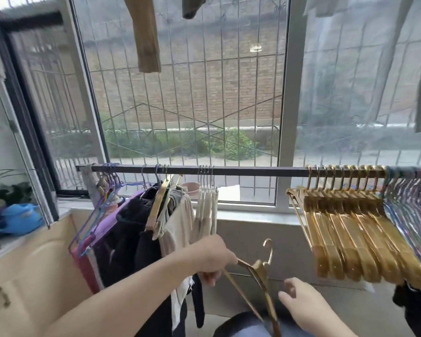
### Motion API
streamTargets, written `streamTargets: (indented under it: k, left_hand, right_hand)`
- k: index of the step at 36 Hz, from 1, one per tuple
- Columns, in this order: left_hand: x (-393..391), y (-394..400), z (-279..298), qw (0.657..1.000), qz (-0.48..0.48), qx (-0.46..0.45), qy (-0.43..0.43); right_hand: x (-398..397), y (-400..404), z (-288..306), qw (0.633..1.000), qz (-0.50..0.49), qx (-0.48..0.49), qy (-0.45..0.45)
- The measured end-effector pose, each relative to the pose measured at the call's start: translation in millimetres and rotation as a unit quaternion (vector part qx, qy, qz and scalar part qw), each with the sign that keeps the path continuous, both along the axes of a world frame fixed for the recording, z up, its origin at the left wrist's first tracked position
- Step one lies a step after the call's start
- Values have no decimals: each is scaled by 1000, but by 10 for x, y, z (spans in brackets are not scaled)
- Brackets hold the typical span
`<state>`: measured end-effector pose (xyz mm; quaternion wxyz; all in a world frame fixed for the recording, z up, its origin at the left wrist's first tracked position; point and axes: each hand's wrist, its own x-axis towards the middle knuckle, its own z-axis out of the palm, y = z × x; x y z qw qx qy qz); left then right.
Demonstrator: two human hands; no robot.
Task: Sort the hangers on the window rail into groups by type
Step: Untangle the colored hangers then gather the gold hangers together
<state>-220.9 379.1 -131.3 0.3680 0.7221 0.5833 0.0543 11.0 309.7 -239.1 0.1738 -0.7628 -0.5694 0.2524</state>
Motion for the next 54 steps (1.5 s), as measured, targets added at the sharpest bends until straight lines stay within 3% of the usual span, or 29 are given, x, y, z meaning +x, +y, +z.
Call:
streamTargets:
  k: [3, 8, 12, 16, 19, 24, 26, 28, 31, 35, 40, 41, 46, 54]
  left_hand:
    - [-253, -109, 136, 999, -22, -30, -8]
    - [-664, -191, 435, 990, -63, -71, -102]
    - [-1164, -171, 596, 976, -37, -61, -204]
    - [-1600, -173, 581, 946, 71, -7, -315]
    - [-1652, -232, 380, 895, 172, 18, -411]
    - [-1177, -236, 120, 715, 368, 71, -591]
    - [-911, -291, 118, 690, 372, 52, -618]
    - [-621, -422, 141, 716, 341, 21, -608]
    - [-146, -669, 141, 782, 284, 16, -555]
    - [457, -875, 155, 820, 252, 20, -514]
    - [871, -912, 203, 865, 204, 51, -455]
    - [888, -916, 215, 874, 188, 46, -447]
    - [946, -888, 186, 922, 86, 6, -377]
    - [840, -840, 91, 924, 115, -20, -364]
  right_hand:
    - [-36, -41, -221, 998, -10, -15, 61]
    - [-44, -250, -227, 964, 84, -47, 246]
    - [107, -390, -43, 943, 161, -94, 276]
    - [223, -418, 211, 944, 215, -36, 247]
    - [273, -459, 421, 930, 204, -4, 307]
    - [260, -505, 697, 905, 212, 17, 368]
    - [232, -533, 783, 897, 201, 35, 393]
    - [177, -562, 867, 891, 189, 54, 409]
    - [65, -602, 967, 884, 170, 84, 428]
    - [-66, -647, 1058, 875, 159, 132, 438]
    - [-14, -875, 1125, 782, 154, 168, 580]
    - [-9, -933, 1135, 778, 150, 177, 585]
    - [86, -1075, 1162, 844, 93, 219, 481]
    - [236, -835, 947, 890, -21, 176, 421]
